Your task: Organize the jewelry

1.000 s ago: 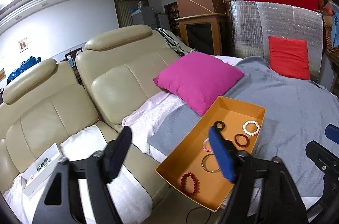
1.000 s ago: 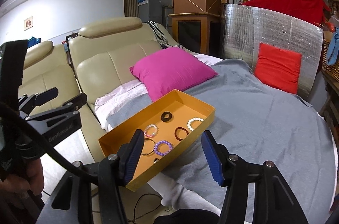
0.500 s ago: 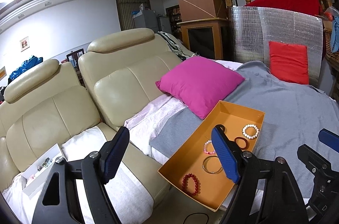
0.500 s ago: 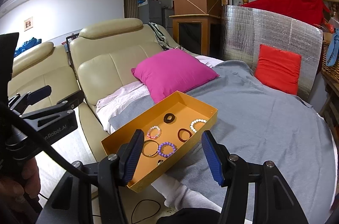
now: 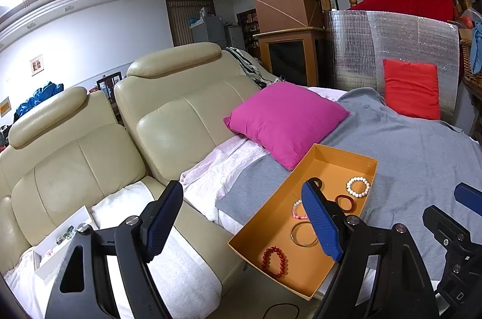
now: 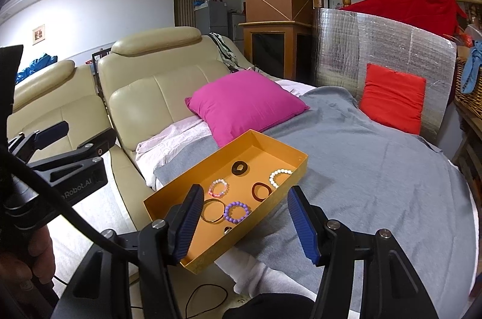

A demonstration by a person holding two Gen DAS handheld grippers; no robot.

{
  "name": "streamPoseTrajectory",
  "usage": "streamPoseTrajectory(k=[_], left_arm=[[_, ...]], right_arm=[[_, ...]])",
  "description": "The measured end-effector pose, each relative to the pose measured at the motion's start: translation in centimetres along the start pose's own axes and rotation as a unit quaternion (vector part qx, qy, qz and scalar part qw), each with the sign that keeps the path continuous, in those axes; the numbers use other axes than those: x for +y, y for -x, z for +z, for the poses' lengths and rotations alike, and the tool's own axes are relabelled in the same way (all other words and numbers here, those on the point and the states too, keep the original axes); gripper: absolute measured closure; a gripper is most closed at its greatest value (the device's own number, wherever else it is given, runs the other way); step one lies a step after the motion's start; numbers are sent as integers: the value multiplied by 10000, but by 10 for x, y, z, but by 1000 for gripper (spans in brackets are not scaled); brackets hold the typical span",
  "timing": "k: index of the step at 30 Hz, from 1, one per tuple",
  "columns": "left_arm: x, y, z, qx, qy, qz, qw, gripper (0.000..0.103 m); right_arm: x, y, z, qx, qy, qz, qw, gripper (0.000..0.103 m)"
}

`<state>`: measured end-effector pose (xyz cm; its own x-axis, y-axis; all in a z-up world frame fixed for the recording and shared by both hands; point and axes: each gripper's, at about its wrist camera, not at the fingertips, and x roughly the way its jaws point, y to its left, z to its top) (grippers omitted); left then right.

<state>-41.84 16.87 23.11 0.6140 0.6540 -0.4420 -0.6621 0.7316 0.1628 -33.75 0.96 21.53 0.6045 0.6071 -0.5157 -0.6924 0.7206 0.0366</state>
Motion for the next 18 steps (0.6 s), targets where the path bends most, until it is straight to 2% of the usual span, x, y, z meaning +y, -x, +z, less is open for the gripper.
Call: streamPoseTrajectory(k=[18], left_arm=[[1, 6, -2, -10, -39, 0, 10000, 22]], right_arm=[[-1, 6, 0, -39, -65, -42, 10000, 40]])
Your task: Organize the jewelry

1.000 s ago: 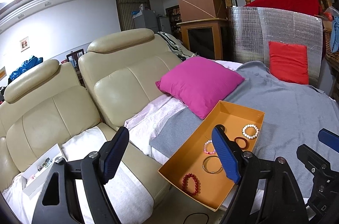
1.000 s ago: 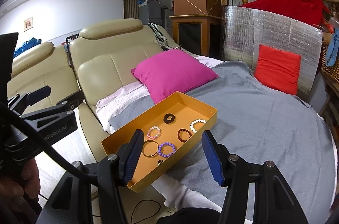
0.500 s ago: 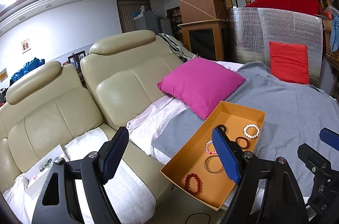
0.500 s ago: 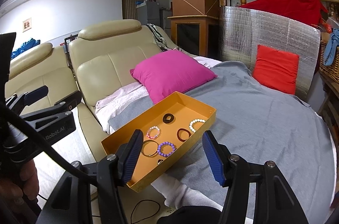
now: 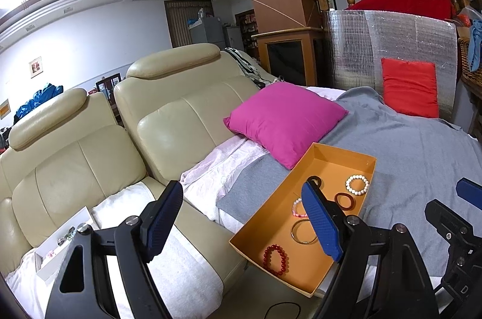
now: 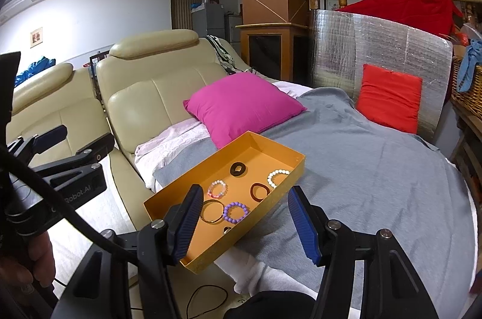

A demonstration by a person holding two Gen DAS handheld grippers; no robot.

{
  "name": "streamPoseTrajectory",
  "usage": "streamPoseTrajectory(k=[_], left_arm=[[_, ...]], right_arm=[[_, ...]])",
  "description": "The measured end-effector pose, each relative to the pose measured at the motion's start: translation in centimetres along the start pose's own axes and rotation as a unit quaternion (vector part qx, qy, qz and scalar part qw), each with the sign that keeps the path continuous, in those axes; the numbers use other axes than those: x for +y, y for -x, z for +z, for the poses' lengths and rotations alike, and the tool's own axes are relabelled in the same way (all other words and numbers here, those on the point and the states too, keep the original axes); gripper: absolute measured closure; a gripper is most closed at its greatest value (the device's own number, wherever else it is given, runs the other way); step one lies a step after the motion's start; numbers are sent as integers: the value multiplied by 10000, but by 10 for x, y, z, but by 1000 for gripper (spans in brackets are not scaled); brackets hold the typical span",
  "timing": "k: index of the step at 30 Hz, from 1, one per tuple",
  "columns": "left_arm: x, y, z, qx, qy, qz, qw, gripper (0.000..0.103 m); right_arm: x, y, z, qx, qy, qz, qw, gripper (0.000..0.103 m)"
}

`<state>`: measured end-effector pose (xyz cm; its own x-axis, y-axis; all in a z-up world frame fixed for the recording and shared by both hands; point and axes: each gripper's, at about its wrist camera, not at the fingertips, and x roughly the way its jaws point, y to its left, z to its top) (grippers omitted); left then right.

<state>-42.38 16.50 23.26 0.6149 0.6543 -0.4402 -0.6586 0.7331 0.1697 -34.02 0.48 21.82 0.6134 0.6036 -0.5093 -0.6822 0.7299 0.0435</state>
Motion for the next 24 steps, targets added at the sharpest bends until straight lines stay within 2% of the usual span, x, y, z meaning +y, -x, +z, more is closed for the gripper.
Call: streamPoseTrajectory(k=[24], left_arm=[[-1, -4, -3, 80, 3, -14, 10000, 21]], right_arm=[[-1, -3, -2, 42, -47, -1, 10000, 40]])
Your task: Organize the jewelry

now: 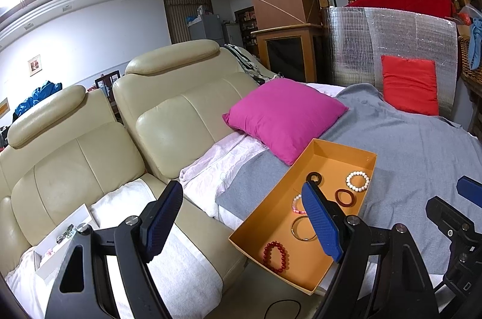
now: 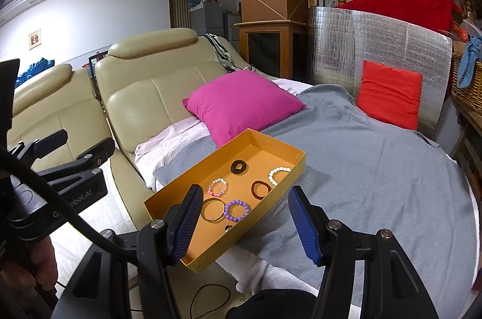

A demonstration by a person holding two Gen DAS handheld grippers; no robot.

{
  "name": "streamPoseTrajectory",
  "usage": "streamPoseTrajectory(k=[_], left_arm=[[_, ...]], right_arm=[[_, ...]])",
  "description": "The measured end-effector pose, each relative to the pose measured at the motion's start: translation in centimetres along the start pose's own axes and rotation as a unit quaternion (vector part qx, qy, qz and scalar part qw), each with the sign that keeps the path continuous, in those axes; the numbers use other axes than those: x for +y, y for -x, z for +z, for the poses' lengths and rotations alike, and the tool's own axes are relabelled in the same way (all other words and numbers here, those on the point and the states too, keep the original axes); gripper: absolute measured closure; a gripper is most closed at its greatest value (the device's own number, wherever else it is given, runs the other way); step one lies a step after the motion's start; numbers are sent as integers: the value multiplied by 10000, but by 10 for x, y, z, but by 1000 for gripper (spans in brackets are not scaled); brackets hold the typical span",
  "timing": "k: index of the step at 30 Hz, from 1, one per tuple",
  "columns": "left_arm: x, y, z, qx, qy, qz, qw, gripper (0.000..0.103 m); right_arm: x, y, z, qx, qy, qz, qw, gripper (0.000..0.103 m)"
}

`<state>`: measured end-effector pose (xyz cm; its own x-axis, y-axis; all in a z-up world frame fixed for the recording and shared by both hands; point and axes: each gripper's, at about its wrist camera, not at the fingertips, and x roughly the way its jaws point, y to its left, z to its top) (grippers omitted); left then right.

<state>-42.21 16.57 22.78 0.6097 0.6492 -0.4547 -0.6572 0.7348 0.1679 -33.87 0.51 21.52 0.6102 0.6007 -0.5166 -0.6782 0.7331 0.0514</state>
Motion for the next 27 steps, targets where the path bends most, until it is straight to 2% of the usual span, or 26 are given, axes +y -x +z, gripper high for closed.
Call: streamPoseTrajectory(k=[27], left_arm=[[5, -3, -1, 16, 56, -27, 10000, 21]], right_arm=[[5, -2, 2, 23, 68, -14, 10000, 40]])
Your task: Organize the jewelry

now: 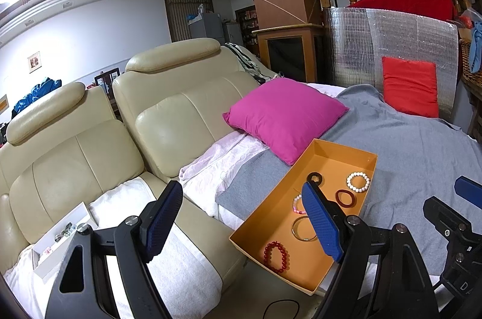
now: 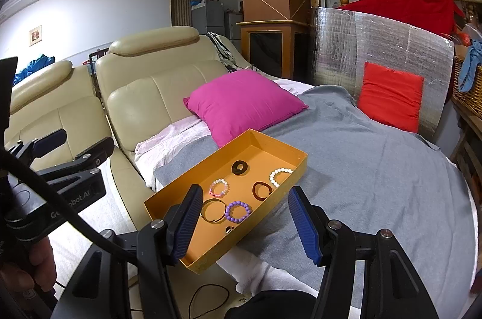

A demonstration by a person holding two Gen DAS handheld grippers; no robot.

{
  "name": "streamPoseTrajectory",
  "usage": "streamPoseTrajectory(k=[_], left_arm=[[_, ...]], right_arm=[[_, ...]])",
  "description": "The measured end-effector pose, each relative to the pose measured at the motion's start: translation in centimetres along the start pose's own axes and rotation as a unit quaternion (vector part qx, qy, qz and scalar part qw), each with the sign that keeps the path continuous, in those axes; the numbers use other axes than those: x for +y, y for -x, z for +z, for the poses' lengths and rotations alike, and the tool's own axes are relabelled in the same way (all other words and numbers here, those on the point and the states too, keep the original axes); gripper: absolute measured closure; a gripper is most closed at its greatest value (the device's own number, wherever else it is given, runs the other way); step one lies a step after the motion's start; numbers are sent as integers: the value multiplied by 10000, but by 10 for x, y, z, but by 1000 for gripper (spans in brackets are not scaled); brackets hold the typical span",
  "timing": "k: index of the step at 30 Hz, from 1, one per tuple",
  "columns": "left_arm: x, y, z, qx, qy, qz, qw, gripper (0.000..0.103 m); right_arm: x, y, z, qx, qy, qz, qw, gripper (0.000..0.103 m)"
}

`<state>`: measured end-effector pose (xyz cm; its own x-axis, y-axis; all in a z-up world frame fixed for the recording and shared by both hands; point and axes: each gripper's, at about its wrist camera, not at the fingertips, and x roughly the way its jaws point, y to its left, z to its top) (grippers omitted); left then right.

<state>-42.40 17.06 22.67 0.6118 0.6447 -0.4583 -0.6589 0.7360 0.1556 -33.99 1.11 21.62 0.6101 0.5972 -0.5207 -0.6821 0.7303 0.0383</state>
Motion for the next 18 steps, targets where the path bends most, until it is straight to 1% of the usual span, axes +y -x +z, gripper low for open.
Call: streamPoseTrajectory(k=[18], left_arm=[[2, -1, -1, 45, 32, 5, 10000, 21]], right_arm=[[4, -1, 0, 5, 53, -4, 10000, 40]])
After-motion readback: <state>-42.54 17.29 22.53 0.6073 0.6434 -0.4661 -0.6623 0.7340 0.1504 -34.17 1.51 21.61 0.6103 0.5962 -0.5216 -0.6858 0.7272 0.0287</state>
